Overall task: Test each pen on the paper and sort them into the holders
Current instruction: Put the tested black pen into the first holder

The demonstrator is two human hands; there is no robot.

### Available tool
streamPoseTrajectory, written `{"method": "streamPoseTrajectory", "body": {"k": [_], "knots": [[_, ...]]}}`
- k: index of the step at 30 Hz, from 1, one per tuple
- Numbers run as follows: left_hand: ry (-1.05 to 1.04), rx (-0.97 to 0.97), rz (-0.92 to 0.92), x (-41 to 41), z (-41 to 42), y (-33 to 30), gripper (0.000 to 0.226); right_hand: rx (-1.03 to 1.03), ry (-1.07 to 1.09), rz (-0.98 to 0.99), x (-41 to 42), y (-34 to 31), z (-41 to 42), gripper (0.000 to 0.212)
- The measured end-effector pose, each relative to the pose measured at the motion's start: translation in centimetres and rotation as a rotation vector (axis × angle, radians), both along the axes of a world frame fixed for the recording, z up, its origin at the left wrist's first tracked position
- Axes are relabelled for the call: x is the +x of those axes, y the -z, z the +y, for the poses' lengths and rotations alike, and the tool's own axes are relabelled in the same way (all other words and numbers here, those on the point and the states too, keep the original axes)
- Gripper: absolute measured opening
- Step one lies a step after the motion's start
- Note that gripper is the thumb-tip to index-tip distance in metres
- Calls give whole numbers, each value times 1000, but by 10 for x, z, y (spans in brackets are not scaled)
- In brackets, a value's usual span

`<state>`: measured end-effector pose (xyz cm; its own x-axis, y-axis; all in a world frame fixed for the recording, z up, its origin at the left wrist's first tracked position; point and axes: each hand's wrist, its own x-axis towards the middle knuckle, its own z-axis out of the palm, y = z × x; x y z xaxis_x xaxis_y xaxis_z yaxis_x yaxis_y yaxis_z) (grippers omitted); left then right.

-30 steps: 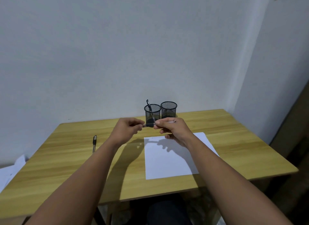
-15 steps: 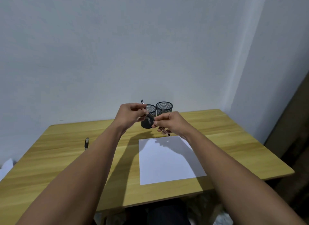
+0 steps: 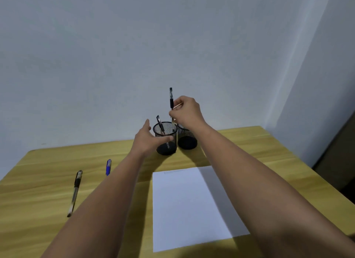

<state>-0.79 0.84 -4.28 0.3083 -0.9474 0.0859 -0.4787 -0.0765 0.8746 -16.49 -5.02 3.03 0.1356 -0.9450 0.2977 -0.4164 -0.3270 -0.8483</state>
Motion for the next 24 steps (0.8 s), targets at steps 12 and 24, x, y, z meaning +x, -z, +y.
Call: {"method": "streamPoseTrajectory", "body": {"k": [12, 24], "knots": [[0, -155, 94, -1, -23, 32, 77, 70, 75, 203, 20, 32, -21, 17], [-2, -29, -136, 15, 15, -9, 102, 15, 79, 188, 30, 4, 11, 25]]}}
